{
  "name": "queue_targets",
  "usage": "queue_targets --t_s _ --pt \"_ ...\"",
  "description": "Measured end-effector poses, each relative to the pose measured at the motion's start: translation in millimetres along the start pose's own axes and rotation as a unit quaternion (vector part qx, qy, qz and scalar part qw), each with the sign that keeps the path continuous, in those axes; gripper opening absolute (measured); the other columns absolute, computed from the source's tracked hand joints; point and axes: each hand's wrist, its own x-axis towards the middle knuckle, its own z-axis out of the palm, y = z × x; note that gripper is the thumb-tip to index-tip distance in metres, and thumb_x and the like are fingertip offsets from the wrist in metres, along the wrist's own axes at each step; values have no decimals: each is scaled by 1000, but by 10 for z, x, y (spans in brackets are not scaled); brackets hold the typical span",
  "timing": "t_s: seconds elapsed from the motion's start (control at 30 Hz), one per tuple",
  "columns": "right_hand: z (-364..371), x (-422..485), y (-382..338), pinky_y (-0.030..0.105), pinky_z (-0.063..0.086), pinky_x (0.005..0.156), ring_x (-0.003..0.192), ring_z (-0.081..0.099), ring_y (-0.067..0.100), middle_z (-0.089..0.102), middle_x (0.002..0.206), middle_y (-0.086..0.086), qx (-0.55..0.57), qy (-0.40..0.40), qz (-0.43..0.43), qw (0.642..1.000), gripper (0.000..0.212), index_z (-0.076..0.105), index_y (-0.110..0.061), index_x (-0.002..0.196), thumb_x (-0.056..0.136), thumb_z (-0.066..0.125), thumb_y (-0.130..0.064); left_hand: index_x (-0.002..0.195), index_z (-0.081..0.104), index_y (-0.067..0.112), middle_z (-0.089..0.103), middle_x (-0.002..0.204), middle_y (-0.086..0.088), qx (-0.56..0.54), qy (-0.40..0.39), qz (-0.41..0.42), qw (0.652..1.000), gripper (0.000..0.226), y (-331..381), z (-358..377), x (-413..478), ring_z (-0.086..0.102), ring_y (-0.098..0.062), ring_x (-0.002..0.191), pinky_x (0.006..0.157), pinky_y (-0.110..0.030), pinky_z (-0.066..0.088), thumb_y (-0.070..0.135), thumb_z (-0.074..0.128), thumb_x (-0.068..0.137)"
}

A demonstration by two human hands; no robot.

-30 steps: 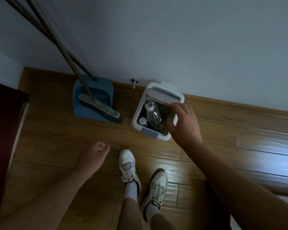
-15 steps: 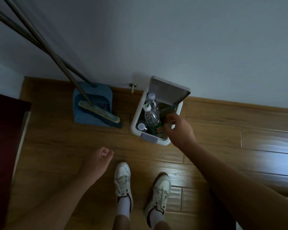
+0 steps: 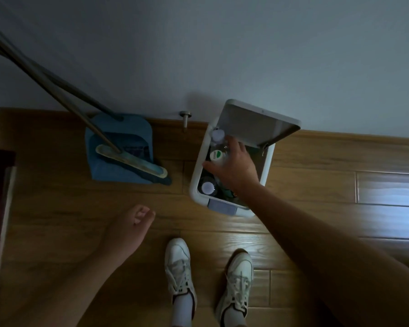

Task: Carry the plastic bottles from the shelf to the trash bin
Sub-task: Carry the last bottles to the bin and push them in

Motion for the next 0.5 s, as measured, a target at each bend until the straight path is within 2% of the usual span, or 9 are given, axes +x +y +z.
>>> queue_targets --t_s 0.1,0.2,0.27,0.4,0.5 --pt "-52 82 6 42 53 95 114 59 21 57 131 -1 -4 29 24 999 69 41 -29 136 78 75 -43 115 62 25 61 99 12 10 -6 -8 1000 32 -13 -42 95 59 -3 89 66 -24 45 49 47 98" --pt "-152 162 -19 35 55 82 97 62 17 60 104 -5 1 29 58 998 46 52 -32 126 84 70 -40 114 62 25 62 100 10 10 -11 -11 1000 31 -15 -81 173 59 -5 90 67 -25 45 47 48 99" --pt "-209 167 -11 36 57 77 89 63 16 59 93 -8 -28 29 74 996 41 56 -31 121 83 70 -41 113 62 26 62 101 10 6 -12 -14 1000 30 -9 -115 205 59 -6 91 67 -26 45 47 48 98" --pt "-304 40 48 40 60 76 89 66 18 64 99 -5 -107 11 90 990 41 58 -27 119 83 68 -45 115 62 24 64 105 6 13 -16 -16 1000 31 -6 -165 197 60 -9 93 69 -27 46 47 47 99" --pt "-367 18 4 42 57 84 108 62 26 65 117 4 -192 61 -4 979 43 53 -22 126 86 66 -30 115 62 24 64 105 6 17 -20 -19 999 32 -21 -187 147 60 -8 92 71 -28 49 48 47 99"
